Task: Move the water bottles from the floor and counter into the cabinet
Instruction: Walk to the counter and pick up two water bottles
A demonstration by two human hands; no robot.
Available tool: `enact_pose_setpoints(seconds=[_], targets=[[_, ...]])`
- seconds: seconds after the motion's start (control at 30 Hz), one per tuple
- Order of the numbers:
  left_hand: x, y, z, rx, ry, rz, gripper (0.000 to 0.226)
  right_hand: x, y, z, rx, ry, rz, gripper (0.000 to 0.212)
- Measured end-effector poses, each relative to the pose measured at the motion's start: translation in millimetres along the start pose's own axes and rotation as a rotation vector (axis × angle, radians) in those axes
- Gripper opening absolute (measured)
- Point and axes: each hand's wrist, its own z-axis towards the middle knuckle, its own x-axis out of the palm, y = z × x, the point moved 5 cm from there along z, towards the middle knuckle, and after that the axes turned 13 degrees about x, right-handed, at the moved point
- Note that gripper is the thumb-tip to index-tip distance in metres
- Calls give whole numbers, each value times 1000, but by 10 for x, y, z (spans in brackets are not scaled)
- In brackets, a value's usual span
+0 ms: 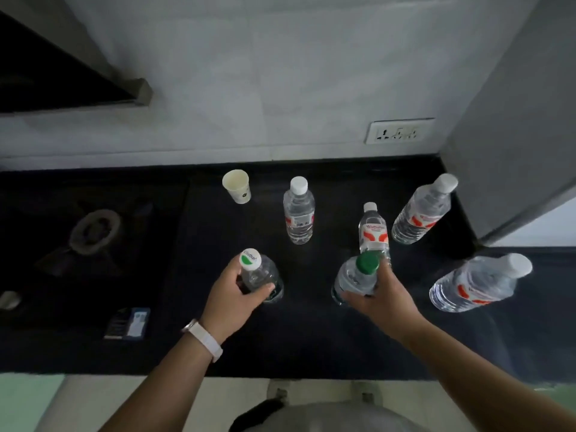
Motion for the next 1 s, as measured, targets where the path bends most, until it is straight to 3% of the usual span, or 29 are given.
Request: enact_pose_setpoints(seconds=[0.4,0.73,1.0], targets=[[298,207,-55,-181,-229,-113,59,58,-61,241,-71,110,-65,63],[113,238,-66,-111,-263,-130,60,247,403,101,-90,81,16,51],[-398,259,-176,4,-277,-182,58,593,915,-269,-130,67,92,55]])
